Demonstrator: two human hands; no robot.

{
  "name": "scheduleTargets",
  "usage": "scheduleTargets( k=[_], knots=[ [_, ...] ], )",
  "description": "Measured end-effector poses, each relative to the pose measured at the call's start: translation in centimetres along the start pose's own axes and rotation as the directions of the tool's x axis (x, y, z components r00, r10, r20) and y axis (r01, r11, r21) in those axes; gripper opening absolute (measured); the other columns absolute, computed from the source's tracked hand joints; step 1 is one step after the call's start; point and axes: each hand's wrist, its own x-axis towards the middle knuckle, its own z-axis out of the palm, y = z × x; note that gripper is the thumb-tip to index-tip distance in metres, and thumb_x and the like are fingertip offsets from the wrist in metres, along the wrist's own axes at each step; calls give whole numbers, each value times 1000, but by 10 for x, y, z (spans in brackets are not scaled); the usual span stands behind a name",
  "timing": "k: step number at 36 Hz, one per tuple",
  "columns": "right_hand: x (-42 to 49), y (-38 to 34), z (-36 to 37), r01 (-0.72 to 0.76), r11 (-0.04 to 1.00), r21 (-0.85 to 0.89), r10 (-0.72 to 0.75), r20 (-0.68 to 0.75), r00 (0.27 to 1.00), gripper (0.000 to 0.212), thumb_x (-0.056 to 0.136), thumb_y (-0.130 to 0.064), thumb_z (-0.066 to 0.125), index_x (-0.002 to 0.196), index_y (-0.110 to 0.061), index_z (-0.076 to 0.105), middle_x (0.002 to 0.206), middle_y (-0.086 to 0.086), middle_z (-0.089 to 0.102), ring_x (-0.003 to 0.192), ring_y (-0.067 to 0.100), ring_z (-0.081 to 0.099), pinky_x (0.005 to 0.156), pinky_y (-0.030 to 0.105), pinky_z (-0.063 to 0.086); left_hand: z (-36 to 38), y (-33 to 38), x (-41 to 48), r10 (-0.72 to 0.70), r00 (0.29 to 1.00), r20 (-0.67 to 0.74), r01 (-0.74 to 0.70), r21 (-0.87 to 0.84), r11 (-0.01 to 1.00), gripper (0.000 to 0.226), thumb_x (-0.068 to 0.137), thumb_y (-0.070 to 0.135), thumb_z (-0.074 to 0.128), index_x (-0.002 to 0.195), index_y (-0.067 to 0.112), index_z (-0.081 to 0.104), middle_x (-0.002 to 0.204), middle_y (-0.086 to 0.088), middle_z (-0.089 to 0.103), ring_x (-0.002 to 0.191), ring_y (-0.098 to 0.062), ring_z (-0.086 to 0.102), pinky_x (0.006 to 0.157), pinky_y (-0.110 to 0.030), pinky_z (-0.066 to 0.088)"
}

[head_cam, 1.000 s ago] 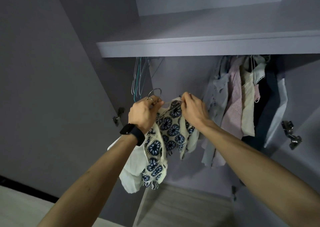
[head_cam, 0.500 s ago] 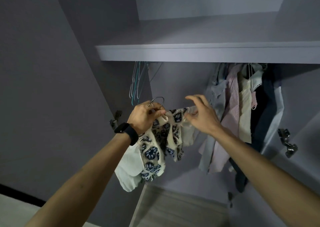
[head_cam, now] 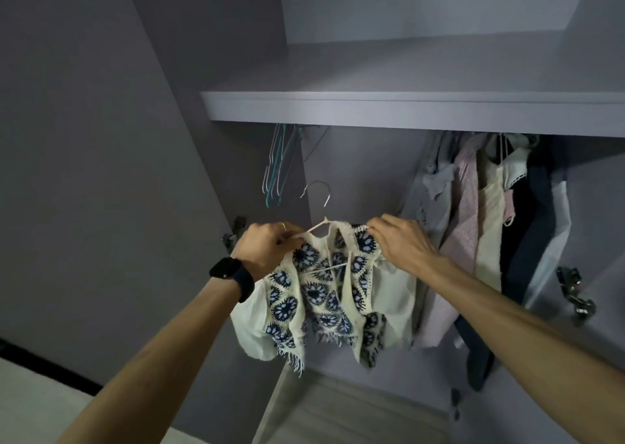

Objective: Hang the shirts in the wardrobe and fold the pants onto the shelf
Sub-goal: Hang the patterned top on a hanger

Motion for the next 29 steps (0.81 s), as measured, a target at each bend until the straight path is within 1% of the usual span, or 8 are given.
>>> scheduleTargets(
  k=[4,7,10,12,17,21,25,29],
  knots=[
    [-6,-1,6,4,1000,-6,-5,-110,994,14,98,-15,63,107,-5,67,89,8,65,64,23,63,60,37,60,1,-4,-7,-93,991,-96,95,15,995,26,91,45,70,112,29,73,99,5,75,91,-15,69,78,-32,57],
    [-11,-6,14,-24,998,50,32,-155,987,28,75,-5,87,97,-3,70,80,9,65,53,22,61,50,32,56,5,5,-6,-66,997,-46,71,111,991,49,86,63,65,123,31,67,111,4,66,103,-19,59,87,-37,53],
    [-11,-13,21,-10,998,67,27,-257,966,19,78,-4,85,92,-5,71,74,6,63,46,19,58,43,28,54,10,26,4,6,1000,17,-10,186,982,56,90,69,51,127,29,64,128,5,63,116,-20,55,97,-41,49],
    [-8,-15,22,-20,996,85,45,-300,953,11,84,-5,80,91,-7,71,74,4,63,45,19,58,42,29,54,12,43,14,-20,1000,15,19,75,997,51,93,64,54,125,26,64,120,6,67,107,-18,62,90,-38,54],
    [-7,-5,19,-82,991,105,102,-201,974,15,101,-18,60,107,-10,71,92,4,69,68,25,68,61,42,61,15,64,31,-113,989,-94,102,-110,989,12,97,36,63,100,27,70,91,7,71,88,-19,67,77,-34,56],
    [-13,15,4,-134,983,123,146,-97,984,23,101,-30,60,108,-16,77,99,1,73,78,25,71,70,43,60,15,66,39,-94,991,-95,82,-117,990,7,95,36,65,91,31,69,86,8,70,82,-21,66,72,-37,56],
    [-17,36,-12,-207,964,168,203,39,978,33,100,-41,60,125,-23,72,126,-2,67,102,21,69,91,41,55,12,70,49,-6,995,-103,-10,-158,987,8,95,33,67,96,27,73,91,8,74,83,-13,68,74,-32,56],
    [-6,28,-29,-228,936,270,222,51,974,55,95,-54,61,144,-31,55,138,-7,58,89,12,66,95,38,53,10,76,57,108,990,-92,-123,-187,975,11,95,33,67,97,24,74,89,13,71,76,0,64,73,-21,51]
  ],
)
